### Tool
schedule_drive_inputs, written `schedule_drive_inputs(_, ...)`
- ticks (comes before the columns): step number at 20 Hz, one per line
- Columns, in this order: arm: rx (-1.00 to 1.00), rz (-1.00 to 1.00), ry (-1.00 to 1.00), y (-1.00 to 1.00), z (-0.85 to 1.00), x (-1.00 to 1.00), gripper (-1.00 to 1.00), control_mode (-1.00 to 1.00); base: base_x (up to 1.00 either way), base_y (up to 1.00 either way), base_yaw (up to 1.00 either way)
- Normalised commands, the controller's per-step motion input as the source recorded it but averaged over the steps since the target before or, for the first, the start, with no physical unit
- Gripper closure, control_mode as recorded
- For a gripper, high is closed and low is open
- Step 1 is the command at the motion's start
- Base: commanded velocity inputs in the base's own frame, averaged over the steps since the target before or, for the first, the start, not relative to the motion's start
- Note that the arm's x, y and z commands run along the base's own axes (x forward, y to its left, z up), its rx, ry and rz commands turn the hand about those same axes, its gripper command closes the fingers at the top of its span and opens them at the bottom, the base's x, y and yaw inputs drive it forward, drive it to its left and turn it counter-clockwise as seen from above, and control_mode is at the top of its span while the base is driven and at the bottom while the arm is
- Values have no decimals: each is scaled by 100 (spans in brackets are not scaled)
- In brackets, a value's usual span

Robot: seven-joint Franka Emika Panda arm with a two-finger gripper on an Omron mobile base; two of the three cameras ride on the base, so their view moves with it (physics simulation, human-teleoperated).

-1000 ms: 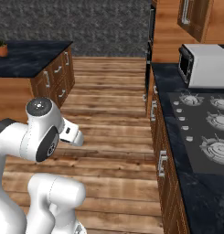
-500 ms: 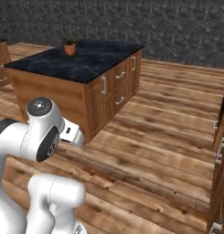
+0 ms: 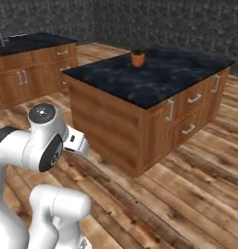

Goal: Take a sugar cube from the saucer and place it inside the coffee. Then, grab milk from the fridge and place it next to the coffee on the counter to sweeten the coffee.

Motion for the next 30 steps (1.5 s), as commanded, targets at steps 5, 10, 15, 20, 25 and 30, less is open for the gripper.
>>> schedule_drive_inputs(5, 0, 0, 0, 0, 0, 0, -100, 100, 100, 33, 58)
schedule_drive_inputs(10, 0, 0, 0, 0, 0, 0, -100, 100, 100, 20, 53)
schedule_drive_inputs(15, 0, 0, 0, 0, 0, 0, -100, 100, 100, -12, 44)
schedule_drive_inputs(20, 0, 0, 0, 0, 0, 0, -100, 100, 100, -67, 42)
schedule_drive_inputs(25, 0, 0, 0, 0, 0, 0, -100, 100, 100, -55, 41)
schedule_drive_inputs(30, 0, 0, 0, 0, 0, 0, -100, 100, 100, -30, 38)
